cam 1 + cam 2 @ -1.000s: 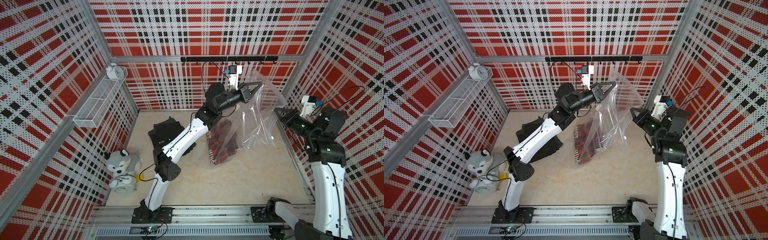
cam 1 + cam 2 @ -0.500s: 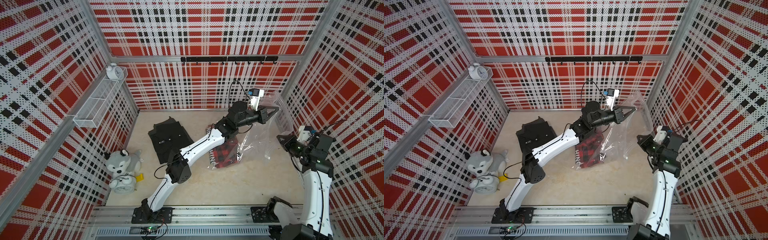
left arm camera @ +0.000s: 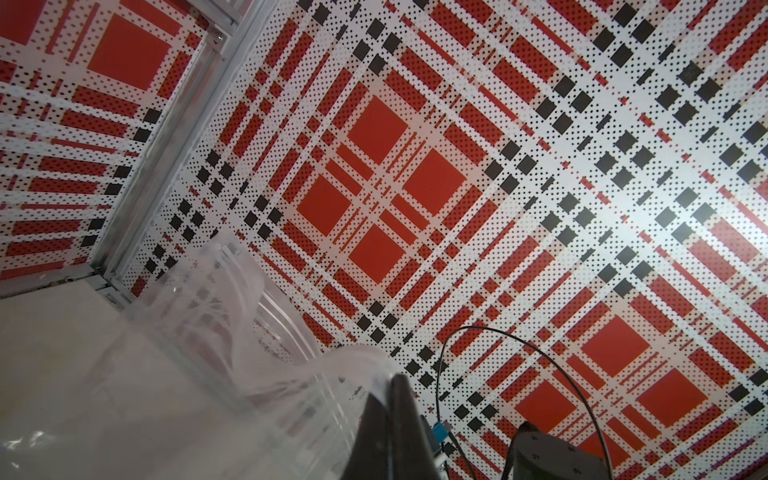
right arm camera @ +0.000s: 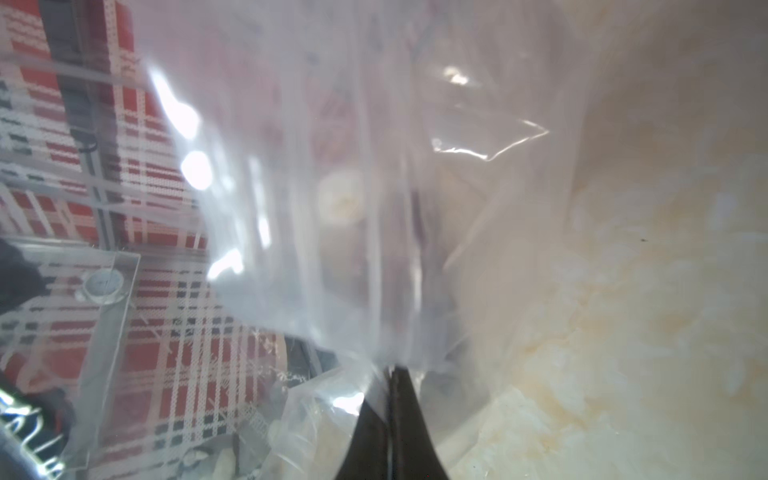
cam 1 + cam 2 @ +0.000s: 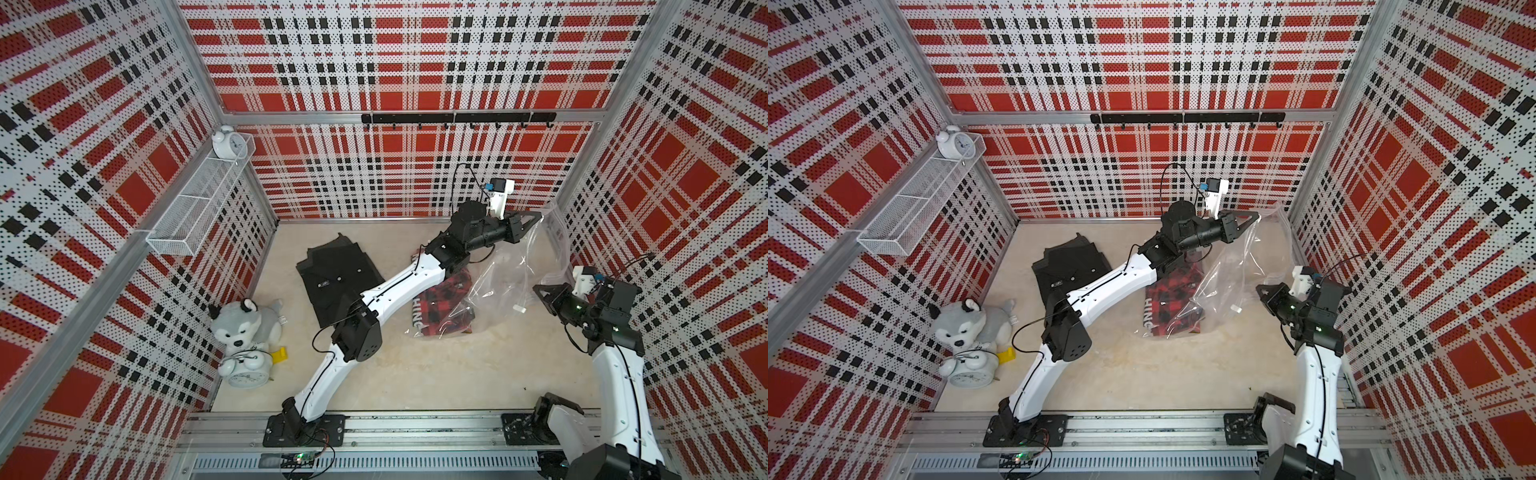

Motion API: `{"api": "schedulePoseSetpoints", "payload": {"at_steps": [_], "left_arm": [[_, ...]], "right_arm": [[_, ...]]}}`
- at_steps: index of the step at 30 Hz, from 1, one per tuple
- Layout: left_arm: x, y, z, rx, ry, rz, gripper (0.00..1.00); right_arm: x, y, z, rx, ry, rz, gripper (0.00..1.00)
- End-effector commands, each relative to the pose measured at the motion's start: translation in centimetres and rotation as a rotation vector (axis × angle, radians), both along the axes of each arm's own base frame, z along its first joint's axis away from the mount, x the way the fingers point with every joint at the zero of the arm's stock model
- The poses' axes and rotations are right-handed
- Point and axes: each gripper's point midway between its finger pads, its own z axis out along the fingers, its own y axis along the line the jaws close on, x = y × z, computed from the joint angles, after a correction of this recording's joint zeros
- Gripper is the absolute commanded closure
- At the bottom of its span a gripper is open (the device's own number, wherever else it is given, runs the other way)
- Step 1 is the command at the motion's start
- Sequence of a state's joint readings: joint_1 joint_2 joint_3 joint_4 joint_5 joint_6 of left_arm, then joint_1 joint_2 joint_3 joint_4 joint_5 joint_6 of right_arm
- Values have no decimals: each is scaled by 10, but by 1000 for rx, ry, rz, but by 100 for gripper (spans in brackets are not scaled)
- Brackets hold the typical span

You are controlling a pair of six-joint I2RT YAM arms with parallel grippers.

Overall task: Place the folded shirt into the vacuum bag
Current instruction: Adjust the vacuum bag at the center of the board.

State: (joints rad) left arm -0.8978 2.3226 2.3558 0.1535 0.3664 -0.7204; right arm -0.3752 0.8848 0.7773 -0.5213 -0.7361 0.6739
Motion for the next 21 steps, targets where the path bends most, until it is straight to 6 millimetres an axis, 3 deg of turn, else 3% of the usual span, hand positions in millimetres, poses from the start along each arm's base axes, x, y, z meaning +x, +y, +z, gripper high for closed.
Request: {"api": "schedulePoseSetpoints", "payload": {"at_steps": [1,6,7,8,9,10,12,15,21], "left_arm": [[-12,25,51,-48,-78,16,100],[-12,44,69,-75,-96,26,100],[-12,50,74,-79,-102,31,100],[-13,54,80,-83,-111,36,100],[-16,58,85,-82,-123,38,100],[-19,62,91,-82,-137,39,100],[-24,67,98,-74,-156,31,100],[-36,67,97,-37,-167,1,100],[-58,52,62,54,-154,-36,100]], "right_arm": [[-3,15,34,-20,-77,39,100],[-16,-5,43,-128,-46,-82,100],[-20,-5,46,-138,-53,-93,94],[-22,-5,51,-142,-66,-95,75],[-26,-4,55,-144,-72,-98,43],[-30,-4,62,-157,-76,-103,30],[-37,-7,75,-193,-82,-127,18],[-49,-11,109,-241,-131,-169,12],[-69,-8,169,-283,-235,-194,16]]}}
